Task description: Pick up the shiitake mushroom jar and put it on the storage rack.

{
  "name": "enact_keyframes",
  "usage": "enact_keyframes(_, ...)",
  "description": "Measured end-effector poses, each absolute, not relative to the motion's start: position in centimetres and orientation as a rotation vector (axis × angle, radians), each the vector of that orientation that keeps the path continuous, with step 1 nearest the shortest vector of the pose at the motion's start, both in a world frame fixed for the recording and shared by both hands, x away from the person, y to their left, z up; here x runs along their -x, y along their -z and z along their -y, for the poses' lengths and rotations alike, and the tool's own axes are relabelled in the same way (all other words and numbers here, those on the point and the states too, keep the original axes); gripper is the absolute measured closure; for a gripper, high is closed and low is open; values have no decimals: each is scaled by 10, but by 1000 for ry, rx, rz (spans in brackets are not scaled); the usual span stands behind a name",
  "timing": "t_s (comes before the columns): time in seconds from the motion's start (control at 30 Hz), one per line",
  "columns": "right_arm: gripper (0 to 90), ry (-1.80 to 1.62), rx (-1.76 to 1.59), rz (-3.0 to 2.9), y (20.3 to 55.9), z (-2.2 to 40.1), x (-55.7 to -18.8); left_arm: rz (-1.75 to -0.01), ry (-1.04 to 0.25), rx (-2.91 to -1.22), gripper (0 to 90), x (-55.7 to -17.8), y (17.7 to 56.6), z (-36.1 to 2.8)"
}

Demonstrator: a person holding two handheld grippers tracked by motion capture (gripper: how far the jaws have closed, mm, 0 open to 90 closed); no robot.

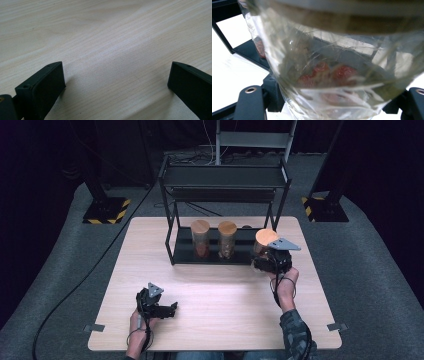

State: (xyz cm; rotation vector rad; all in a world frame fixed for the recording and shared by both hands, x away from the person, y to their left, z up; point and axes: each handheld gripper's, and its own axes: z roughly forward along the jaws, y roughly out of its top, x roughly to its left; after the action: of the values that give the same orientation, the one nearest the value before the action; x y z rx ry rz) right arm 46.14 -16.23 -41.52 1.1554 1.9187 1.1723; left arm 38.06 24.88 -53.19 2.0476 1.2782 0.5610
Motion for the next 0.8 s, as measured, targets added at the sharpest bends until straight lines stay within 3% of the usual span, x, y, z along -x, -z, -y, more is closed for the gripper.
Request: enact_keyframes(0.8,243,-1160,-1155,-1925,412,155,-473,-1279,-560,-2047,4,-381,532,-249)
